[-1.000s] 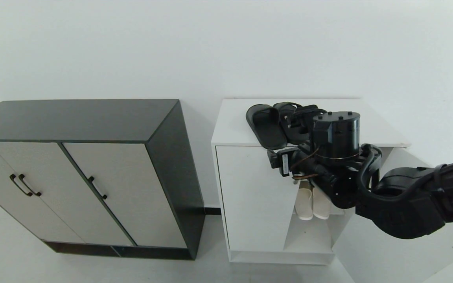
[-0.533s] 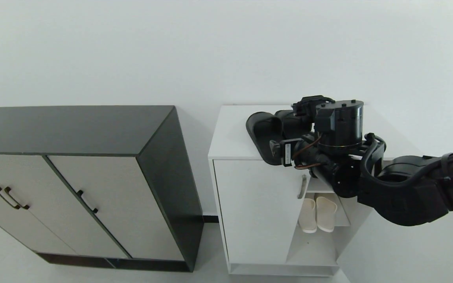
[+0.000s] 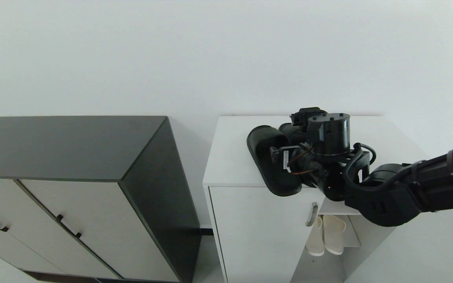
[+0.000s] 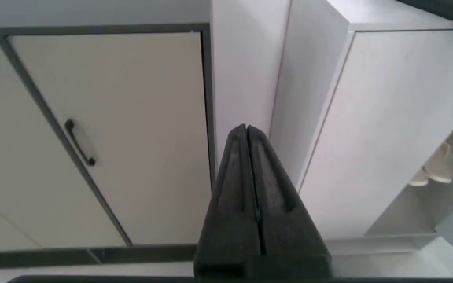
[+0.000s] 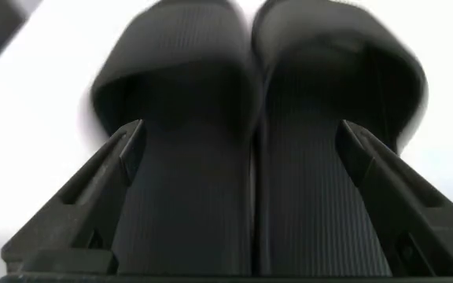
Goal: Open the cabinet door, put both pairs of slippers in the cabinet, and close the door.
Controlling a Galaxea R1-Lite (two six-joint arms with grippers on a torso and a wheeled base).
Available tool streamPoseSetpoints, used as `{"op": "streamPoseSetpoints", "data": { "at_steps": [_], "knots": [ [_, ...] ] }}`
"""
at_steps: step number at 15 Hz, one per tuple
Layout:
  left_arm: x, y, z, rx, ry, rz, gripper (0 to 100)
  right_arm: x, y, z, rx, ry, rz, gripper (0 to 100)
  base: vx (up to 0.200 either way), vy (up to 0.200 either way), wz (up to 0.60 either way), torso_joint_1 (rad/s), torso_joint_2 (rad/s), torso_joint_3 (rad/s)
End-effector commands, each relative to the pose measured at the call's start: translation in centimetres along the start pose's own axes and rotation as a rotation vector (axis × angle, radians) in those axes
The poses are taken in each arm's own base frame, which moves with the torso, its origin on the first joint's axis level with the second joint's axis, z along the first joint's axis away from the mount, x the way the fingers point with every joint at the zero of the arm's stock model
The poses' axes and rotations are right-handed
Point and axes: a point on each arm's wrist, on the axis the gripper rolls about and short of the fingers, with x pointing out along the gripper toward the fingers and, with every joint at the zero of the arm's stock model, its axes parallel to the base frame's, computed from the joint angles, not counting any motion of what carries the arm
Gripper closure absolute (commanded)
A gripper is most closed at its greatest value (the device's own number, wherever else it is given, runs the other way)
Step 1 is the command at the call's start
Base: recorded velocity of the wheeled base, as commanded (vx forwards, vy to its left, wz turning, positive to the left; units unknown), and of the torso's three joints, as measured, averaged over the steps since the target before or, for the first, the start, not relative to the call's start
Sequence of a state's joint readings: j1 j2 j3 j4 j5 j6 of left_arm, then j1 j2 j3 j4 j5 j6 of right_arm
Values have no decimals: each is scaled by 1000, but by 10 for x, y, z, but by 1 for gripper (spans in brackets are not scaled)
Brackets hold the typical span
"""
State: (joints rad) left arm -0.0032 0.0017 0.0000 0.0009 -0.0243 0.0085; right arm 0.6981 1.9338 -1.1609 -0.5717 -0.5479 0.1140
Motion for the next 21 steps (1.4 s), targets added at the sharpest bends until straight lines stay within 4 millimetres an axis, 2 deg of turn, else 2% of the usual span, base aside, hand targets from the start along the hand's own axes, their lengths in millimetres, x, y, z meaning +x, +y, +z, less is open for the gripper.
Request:
{"op": "streamPoseSetpoints", "data": {
  "at_steps": [1,3,8,12,13,19,21],
  "knots": [
    [0,0,0,-1,1,0,100,18,1,-19,-15,26,-15,0,0,0,0,0,0,0],
    [0,0,0,-1,1,0,100,32,2,-23,3,-3,-16,0,0,0,0,0,0,0],
    [0,0,0,-1,1,0,100,57,5,-11,6,-61,-1,0,0,0,0,0,0,0],
    [0,0,0,-1,1,-2,100,69,6,-6,-6,-69,-7,0,0,0,0,0,0,0],
    [0,0,0,-1,1,-2,100,70,6,-4,-7,-65,-9,100,0,0,0,0,0,0],
    [0,0,0,-1,1,0,100,70,6,-2,-4,-70,-10,100,0,0,0,0,0,0],
    [0,0,0,-1,1,-2,100,65,4,4,3,-84,-9,100,0,0,0,0,0,0]
  ]
}}
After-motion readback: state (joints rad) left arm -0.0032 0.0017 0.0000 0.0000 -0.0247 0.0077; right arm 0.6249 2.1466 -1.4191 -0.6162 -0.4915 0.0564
